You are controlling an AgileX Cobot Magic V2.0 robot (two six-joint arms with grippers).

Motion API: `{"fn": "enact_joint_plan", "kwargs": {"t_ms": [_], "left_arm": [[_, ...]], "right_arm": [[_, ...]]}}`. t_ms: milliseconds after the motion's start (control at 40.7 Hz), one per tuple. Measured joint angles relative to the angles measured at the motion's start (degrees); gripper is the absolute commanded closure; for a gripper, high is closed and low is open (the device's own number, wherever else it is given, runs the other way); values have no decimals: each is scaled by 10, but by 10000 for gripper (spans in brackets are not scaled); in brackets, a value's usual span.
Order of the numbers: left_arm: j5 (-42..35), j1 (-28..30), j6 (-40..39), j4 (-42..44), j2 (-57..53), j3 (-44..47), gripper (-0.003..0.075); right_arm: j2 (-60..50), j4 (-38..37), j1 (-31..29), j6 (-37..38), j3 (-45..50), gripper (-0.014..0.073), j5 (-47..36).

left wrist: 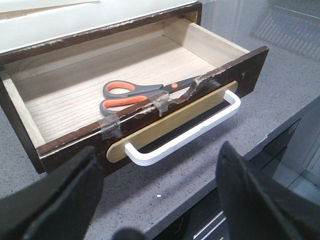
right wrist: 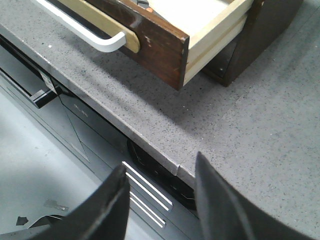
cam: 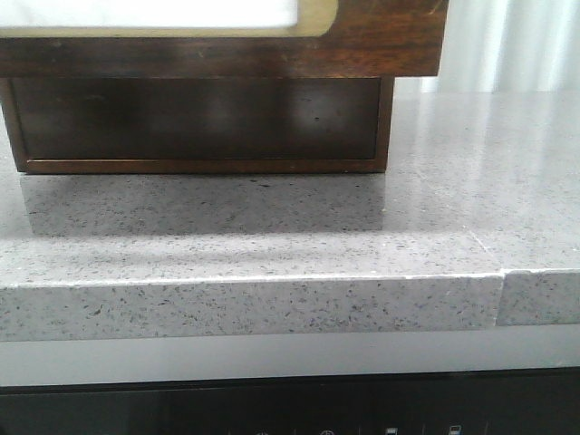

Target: Put scissors in drawer with both arms

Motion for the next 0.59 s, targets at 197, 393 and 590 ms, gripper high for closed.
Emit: {"fn": "enact_joint_plan", "kwargs": {"t_ms": [197,393,590], "left_arm": [[0,0,0,0,0,0,567],[0,0,0,0,0,0,742],[0,0,0,0,0,0,741]], "right_arm": [[0,-1,0,0,0,608,0],[0,-1,0,0,0,710,0],[0,-1,0,0,0,710,-5]]}}
